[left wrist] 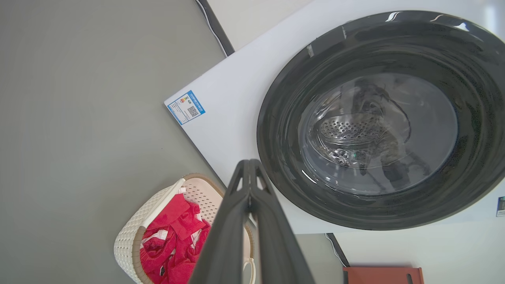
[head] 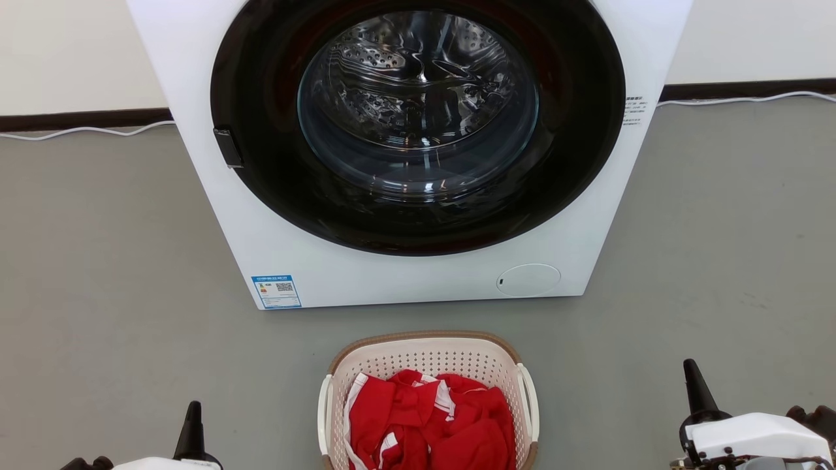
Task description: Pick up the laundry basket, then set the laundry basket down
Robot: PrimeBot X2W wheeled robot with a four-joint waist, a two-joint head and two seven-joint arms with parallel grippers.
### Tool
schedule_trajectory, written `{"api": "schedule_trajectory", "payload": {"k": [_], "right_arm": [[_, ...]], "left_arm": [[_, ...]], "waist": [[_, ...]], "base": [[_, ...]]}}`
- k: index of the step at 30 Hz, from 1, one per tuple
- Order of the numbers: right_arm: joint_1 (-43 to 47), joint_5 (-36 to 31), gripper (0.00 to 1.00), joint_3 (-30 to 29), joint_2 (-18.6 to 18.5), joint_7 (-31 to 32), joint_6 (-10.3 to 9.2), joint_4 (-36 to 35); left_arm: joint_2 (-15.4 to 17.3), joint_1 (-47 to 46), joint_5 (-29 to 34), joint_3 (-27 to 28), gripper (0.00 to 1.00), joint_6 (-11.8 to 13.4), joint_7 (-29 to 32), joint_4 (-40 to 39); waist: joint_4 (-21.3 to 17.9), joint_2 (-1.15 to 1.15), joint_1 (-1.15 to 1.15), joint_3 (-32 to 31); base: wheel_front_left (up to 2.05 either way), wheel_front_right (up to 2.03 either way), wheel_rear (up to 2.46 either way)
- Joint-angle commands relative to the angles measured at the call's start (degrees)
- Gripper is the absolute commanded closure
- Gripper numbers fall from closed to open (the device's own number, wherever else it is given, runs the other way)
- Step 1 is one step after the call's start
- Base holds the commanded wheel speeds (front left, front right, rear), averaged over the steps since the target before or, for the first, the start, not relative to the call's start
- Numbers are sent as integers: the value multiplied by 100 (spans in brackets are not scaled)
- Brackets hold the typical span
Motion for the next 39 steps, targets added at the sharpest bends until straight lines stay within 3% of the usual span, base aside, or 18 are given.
{"api": "schedule_trajectory", "payload": {"k": [1, 39], "right_arm": [[-98, 177, 100, 30, -72, 53, 15, -192], [-49, 2623, 100, -328, -93, 679, 13, -560]], "left_arm": [[86, -299, -166, 161, 100, -78, 49, -166], [112, -545, -2586, 574, 100, -326, 677, -250]], "waist": [[2, 0, 0, -2], [42, 0, 0, -48]], "base": [[0, 0, 0], [0, 0, 0]]}}
